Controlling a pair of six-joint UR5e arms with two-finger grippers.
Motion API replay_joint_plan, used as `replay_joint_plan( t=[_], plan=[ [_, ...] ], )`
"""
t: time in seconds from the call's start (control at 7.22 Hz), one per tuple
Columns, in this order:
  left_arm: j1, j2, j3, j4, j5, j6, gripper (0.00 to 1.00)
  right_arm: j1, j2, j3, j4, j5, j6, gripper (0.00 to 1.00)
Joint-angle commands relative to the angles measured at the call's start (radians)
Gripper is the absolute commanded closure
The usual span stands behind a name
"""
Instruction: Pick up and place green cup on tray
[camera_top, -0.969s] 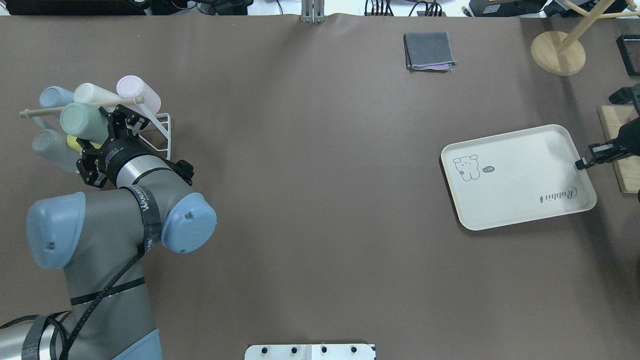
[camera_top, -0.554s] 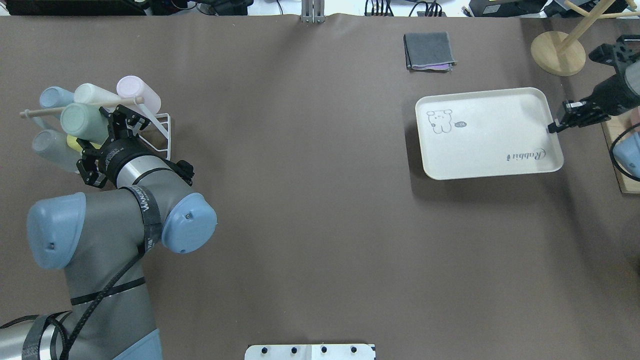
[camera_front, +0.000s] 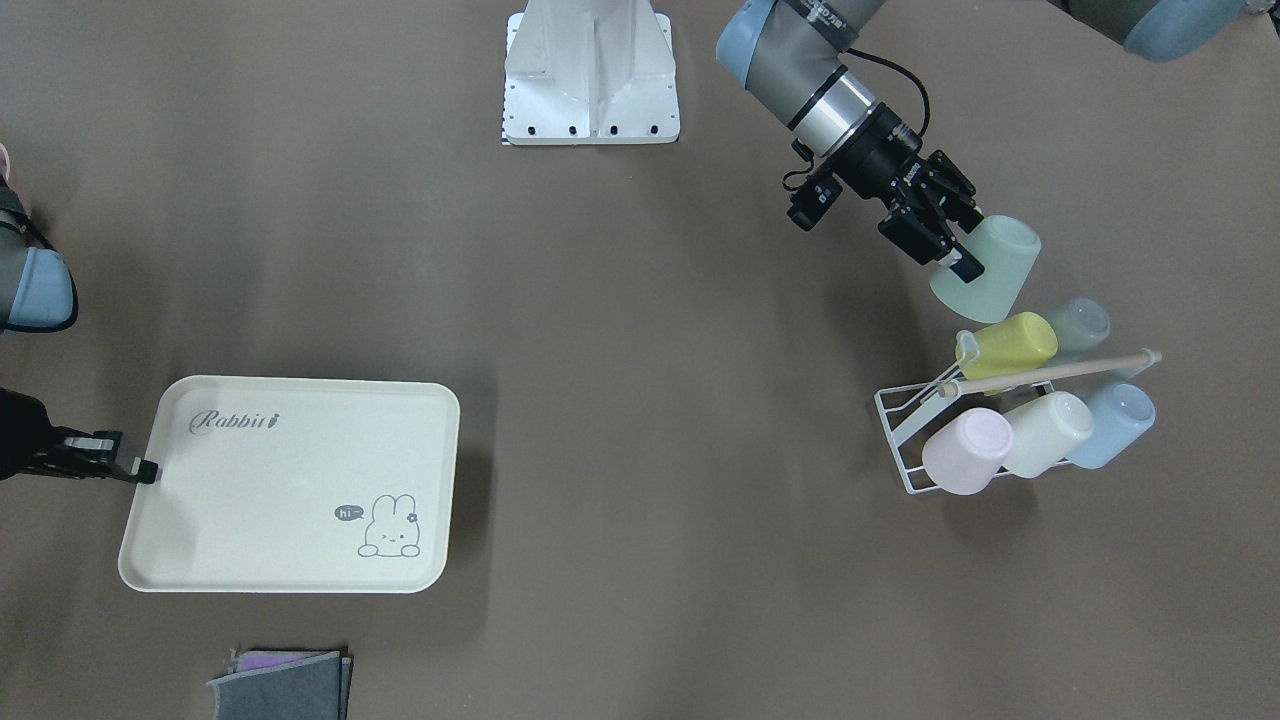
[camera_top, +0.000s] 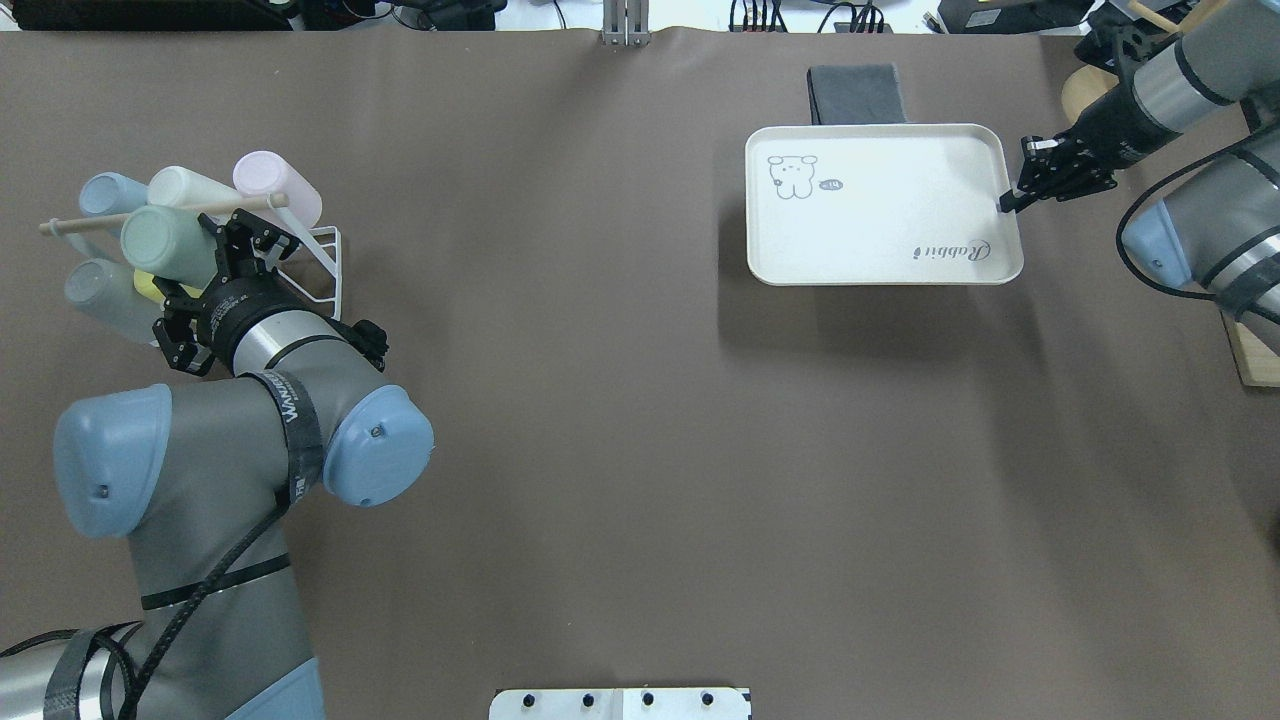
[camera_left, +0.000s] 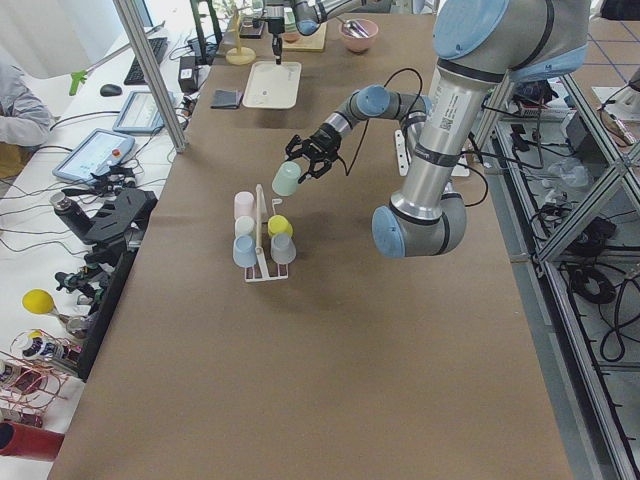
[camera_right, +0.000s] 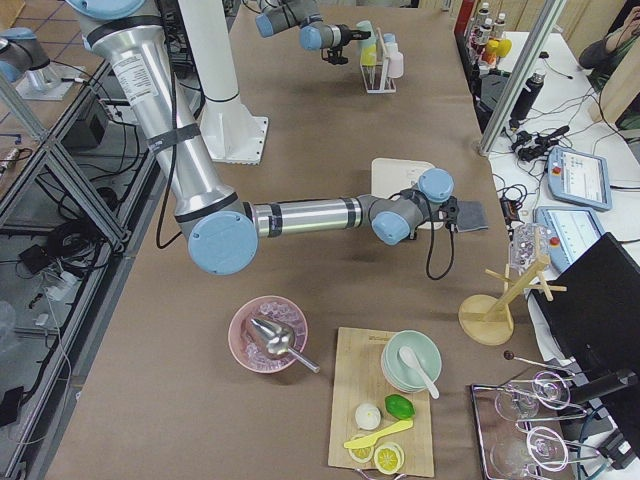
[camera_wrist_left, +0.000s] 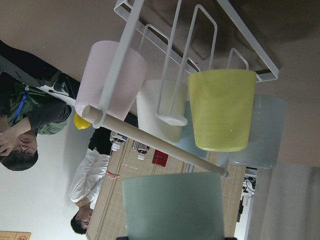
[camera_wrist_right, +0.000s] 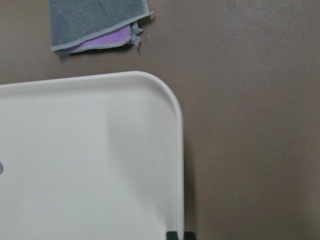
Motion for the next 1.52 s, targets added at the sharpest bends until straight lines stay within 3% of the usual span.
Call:
replay_joint_plan(
  t=[0.0,0.28,0.69,0.83,0.97,1.38],
  plan=[
    [-0.008,-0.005,0.0,-0.009,-0.032,-0.111,1.0,-0.037,0.017,0.015,0.003,-0.002,0.063,1.0],
    [-0.017,-0.026,-0.002,-0.041,-0.119,-0.341,1.0,-0.092,0.019,0.07,0.003,-0.031,0.11,1.0],
    [-0.077,-0.067,-0.002,-0.098,-0.193,-0.498,1.0,-0.159,0.02,0.131,0.005,-0.097,0.186,1.0],
    [-0.079,-0.075,-0.002,-0.112,-0.228,-0.629,1.0,-0.188,0.034,0.13,0.038,-0.12,0.24,1.0],
    [-0.071,-0.075,0.0,-0.138,-0.245,-0.784,1.0,-0.252,0.045,0.124,0.107,-0.203,0.311,1.0],
    [-0.073,-0.075,0.008,-0.349,-0.292,-1.136,1.0,-0.38,0.094,0.127,0.129,-0.311,0.394,1.0]
  ],
)
